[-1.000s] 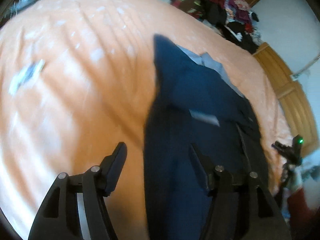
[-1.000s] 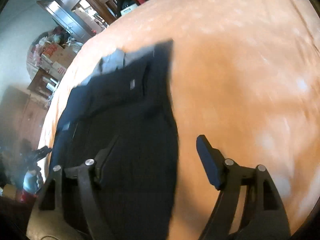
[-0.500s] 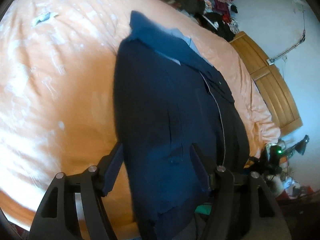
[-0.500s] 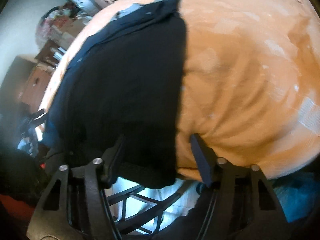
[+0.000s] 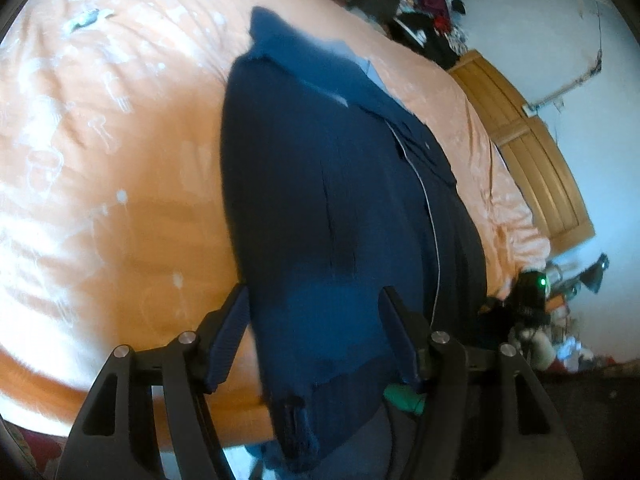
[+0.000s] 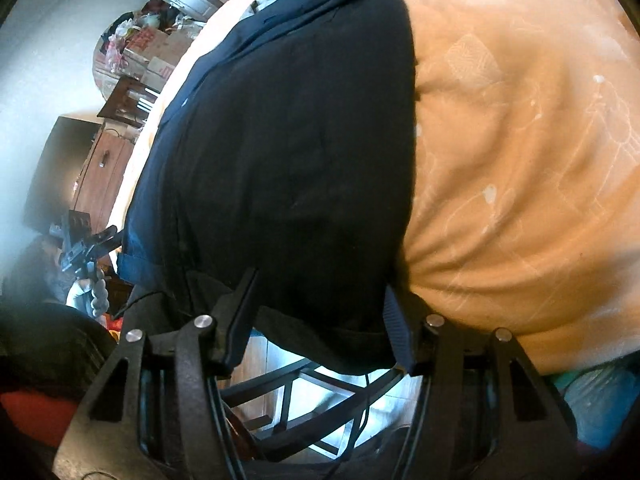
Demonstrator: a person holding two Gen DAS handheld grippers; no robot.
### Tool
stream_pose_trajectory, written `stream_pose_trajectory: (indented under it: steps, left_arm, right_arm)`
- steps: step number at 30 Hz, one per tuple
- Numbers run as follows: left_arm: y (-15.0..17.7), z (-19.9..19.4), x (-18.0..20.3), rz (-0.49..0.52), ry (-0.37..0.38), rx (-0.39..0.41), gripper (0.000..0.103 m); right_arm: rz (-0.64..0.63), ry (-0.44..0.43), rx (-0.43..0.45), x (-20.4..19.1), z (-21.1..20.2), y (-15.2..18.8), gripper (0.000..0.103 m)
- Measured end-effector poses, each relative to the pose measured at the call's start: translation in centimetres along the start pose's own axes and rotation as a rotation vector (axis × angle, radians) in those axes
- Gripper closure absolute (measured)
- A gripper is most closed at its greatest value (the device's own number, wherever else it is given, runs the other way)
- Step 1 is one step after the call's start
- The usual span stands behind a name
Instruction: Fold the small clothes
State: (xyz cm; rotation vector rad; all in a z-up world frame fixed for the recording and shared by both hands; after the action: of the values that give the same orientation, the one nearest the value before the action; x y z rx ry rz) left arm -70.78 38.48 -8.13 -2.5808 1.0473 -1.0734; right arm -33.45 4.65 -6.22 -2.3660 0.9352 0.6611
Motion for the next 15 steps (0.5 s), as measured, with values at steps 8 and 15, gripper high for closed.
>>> stream_pose_trajectory:
  steps: [8, 15]
  left_arm:
    - [1.8, 1.0, -0.3, 0.018, -0.043, -0.057, 0.075]
    - [1.9, 2.9, 2.5, 0.163, -0.350, -0.088, 0.069]
  right_arm:
    - [0.003, 0.020, 0.016, -0.2, 0.0, -0.1, 0.048]
    - [-0.027, 0.081, 0.002, -0.9, 1.2, -0.3, 0.042]
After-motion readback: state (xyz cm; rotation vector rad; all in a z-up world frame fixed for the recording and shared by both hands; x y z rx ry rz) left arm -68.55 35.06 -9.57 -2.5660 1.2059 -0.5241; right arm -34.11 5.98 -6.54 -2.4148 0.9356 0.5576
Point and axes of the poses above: each gripper's, at about its wrist camera, not at the fingertips, and z roughly the way its jaws point, x to its right, y to its underside, the point moved 5 cm from there along z, roughly the way its jaws point
